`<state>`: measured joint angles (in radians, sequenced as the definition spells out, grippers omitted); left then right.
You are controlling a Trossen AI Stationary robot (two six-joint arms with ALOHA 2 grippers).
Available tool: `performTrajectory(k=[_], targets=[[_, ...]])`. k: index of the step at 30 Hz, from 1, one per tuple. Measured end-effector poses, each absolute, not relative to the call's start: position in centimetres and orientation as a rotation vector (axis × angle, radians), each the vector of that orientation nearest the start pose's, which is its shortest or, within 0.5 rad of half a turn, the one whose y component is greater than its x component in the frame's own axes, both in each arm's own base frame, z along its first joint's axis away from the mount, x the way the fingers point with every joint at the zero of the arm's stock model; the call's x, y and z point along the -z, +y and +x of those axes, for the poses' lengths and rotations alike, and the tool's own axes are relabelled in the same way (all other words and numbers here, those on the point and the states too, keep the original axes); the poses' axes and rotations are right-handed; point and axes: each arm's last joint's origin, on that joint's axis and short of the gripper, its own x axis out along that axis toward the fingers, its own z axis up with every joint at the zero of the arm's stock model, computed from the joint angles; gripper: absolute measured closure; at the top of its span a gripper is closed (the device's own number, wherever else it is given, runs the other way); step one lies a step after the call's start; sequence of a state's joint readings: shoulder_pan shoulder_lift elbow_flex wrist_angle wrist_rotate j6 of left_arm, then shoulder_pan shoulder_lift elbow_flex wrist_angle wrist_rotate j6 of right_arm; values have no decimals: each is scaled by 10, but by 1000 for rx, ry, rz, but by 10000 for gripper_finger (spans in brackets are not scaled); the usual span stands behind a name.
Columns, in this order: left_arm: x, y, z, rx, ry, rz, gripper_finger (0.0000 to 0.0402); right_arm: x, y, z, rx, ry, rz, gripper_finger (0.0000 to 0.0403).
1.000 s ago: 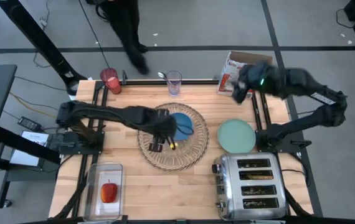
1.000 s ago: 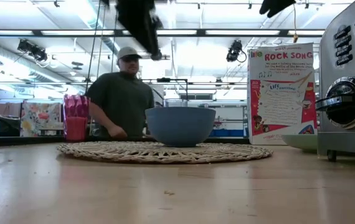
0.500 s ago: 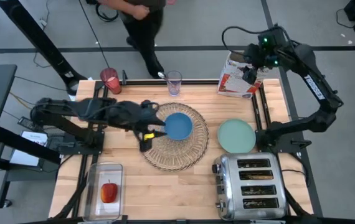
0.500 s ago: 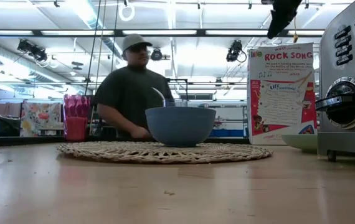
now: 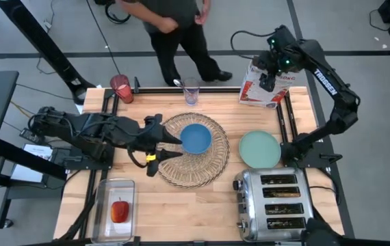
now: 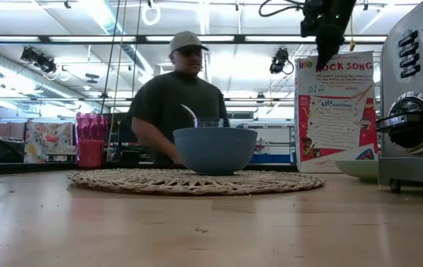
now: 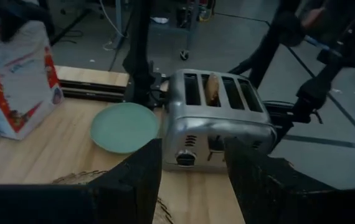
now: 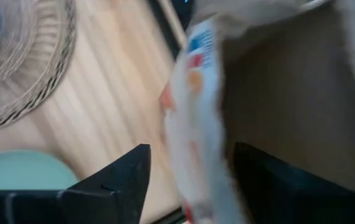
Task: Arrange a breakfast setting
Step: Pour the cereal from the white cereal box into the blue bowl
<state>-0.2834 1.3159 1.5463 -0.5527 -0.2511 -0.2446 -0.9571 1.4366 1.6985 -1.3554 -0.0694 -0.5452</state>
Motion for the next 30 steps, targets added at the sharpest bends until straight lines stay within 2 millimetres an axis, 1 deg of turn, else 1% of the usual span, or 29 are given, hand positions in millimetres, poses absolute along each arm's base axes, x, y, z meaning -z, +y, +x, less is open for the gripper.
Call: performTrajectory(k=[4, 7, 9, 11, 12, 13, 15, 18, 24, 30], targets=[[-443, -56, 263, -50, 306, -157, 221, -398, -202, 148, 493, 1184, 80, 232], [-444, -41, 267, -53, 302, -162, 213, -394, -200, 147, 495, 1253, 91, 283], [-445, -27, 269, -40, 290, -181, 199, -391, -201, 147, 485, 1291, 109, 323], [-446, -11, 271, -18, 286, -203, 179, -389, -200, 147, 477, 1314, 126, 369], [-446, -4, 271, -13, 287, -212, 167, -388, -200, 147, 472, 1321, 131, 385], [-445, 3, 273, -6, 291, -213, 154, -388, -199, 147, 468, 1325, 133, 392], [-442, 15, 275, 11, 305, -195, 129, -388, -195, 148, 458, 1336, 128, 392], [-435, 27, 283, 13, 327, -144, 105, -395, -183, 147, 447, 1355, 100, 397], [-417, 38, 312, 5, 351, -71, 100, -423, -150, 141, 426, 1265, 25, 399], [-399, 42, 338, 2, 355, -83, 100, -449, -114, 137, 337, 1123, -103, 400]])
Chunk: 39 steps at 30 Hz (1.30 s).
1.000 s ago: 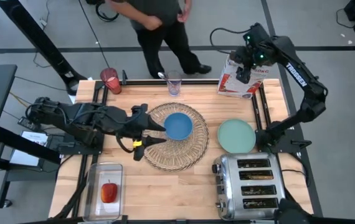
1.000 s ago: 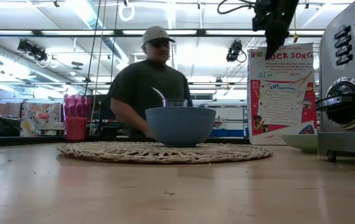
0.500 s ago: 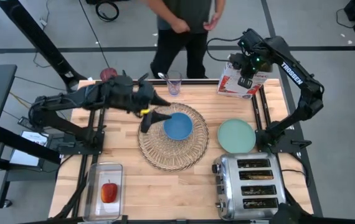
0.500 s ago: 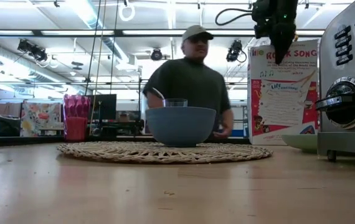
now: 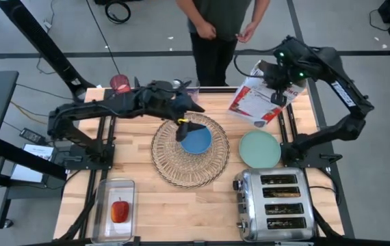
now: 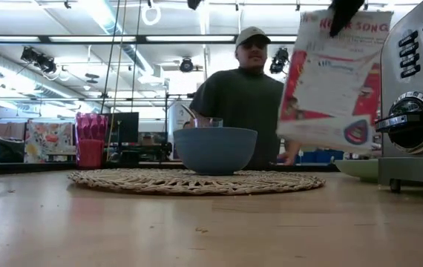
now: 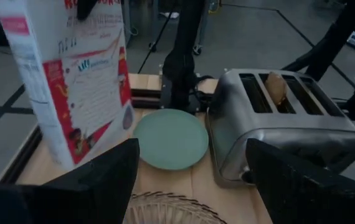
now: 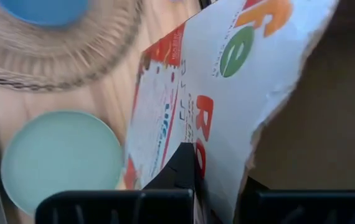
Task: Arrange a breakfast setting
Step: Pour the cereal from the white cereal box into the blue bowl
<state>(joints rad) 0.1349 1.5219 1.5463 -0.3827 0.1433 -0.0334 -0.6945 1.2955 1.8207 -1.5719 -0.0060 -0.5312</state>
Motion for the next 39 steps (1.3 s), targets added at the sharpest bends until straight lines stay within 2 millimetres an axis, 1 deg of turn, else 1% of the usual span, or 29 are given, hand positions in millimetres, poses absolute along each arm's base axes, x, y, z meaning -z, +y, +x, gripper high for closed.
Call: performTrajectory(k=[6, 11, 15, 19, 22, 27, 31, 39], targets=[[-383, 46, 359, -36, 363, -93, 100, -468, -82, 135, 233, 1018, -217, 401], [-369, 55, 374, -91, 361, -151, 95, -477, -66, 136, 154, 959, -271, 402], [-359, 65, 381, -138, 370, -161, 88, -480, -56, 139, 104, 933, -281, 402], [-354, 78, 387, -167, 353, -165, 88, -480, -49, 142, 70, 924, -276, 402], [-347, 83, 395, -158, 331, -165, 88, -480, -44, 143, 53, 920, -274, 402], [-344, 84, 405, -104, 270, -118, 87, -480, -41, 146, 47, 913, -256, 402], [-339, 84, 408, -79, 281, -121, 87, -480, -38, 148, 35, 898, -272, 402], [-329, 87, 414, -88, 305, -113, 88, -487, -35, 156, 33, 797, -301, 403]])
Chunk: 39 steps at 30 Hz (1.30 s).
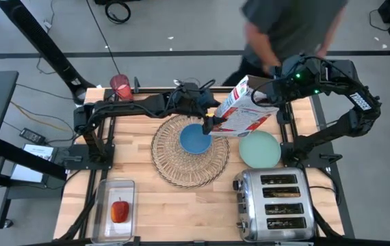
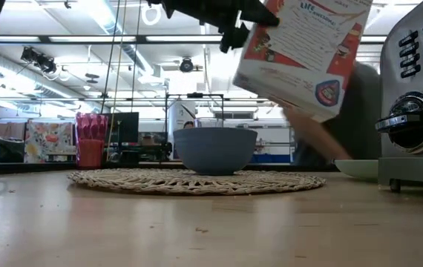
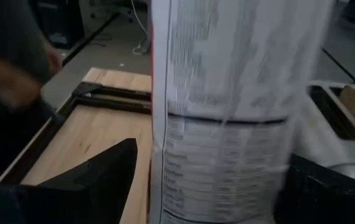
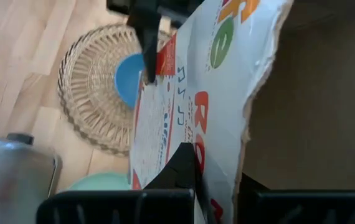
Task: Arrange a breakfast setting
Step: Pour the cereal from the white cereal box into the blue bowl
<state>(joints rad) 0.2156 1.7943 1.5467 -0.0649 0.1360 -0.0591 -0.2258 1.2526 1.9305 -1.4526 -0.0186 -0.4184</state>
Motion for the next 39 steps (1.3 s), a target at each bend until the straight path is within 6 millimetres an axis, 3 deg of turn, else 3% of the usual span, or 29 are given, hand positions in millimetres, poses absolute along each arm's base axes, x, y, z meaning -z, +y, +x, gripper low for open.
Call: performTrajectory(k=[9, 17, 21, 26, 30, 35, 39], targets=[[-325, 81, 413, -63, 355, -37, 102, -496, -35, 157, 53, 688, -322, 403], [-326, 81, 413, -83, 344, -41, 198, -497, -35, 157, 58, 677, -321, 398], [-328, 82, 413, -97, 334, -39, 204, -500, -35, 158, 89, 645, -294, 374], [-337, 81, 407, -103, 317, -36, 205, -508, -35, 153, 155, 563, -248, 309], [-362, 78, 395, -109, 276, -22, 205, -532, -31, 136, 192, 369, -268, 240], [-406, 74, 371, -114, 187, 28, 205, -574, -22, 93, 250, 17, -305, 160], [-448, 68, 344, -117, 93, 73, 204, -584, -16, 67, 272, -124, -304, 112]])
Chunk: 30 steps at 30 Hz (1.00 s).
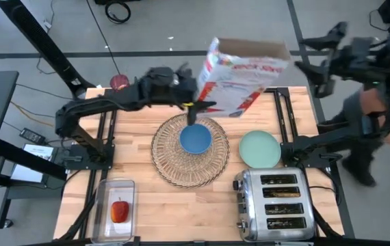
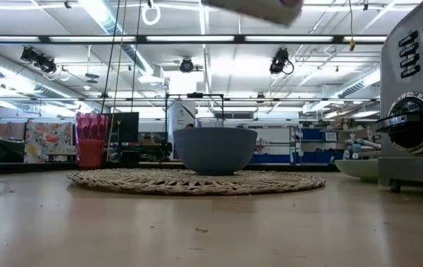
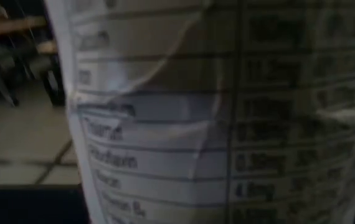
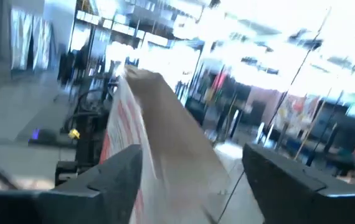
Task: Arrange a breakfast setting
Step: Pour the cereal from the white cereal box into the blue bowl
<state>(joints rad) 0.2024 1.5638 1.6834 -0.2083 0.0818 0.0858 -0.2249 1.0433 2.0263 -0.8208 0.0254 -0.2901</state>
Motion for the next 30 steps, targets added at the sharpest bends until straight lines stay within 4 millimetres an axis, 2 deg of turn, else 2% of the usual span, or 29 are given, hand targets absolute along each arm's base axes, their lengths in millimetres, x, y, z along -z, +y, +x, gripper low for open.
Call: performTrajectory(k=[2, 6, 12, 16, 21, 26, 30], targets=[[-468, 65, 330, -118, 34, 95, 204, -582, -15, 60, 273, -131, -286, 97], [-502, 59, 301, -124, -77, 129, 204, -567, -16, 64, 269, -88, -216, 88], [-538, 51, 270, -125, -245, 152, 204, -531, -23, 95, 251, -7, -118, 87], [-551, 44, 258, -113, -350, 162, 204, -510, -28, 120, 227, -34, -59, 83], [-565, 34, 247, -87, -484, 171, 204, -499, -34, 152, 198, -213, 2, 64], [-564, 27, 254, -58, -508, 159, 205, -489, -37, 191, 53, -361, 50, 39], [-562, 26, 259, -57, -510, 154, 205, -491, -34, 210, -25, -452, 47, 24]])
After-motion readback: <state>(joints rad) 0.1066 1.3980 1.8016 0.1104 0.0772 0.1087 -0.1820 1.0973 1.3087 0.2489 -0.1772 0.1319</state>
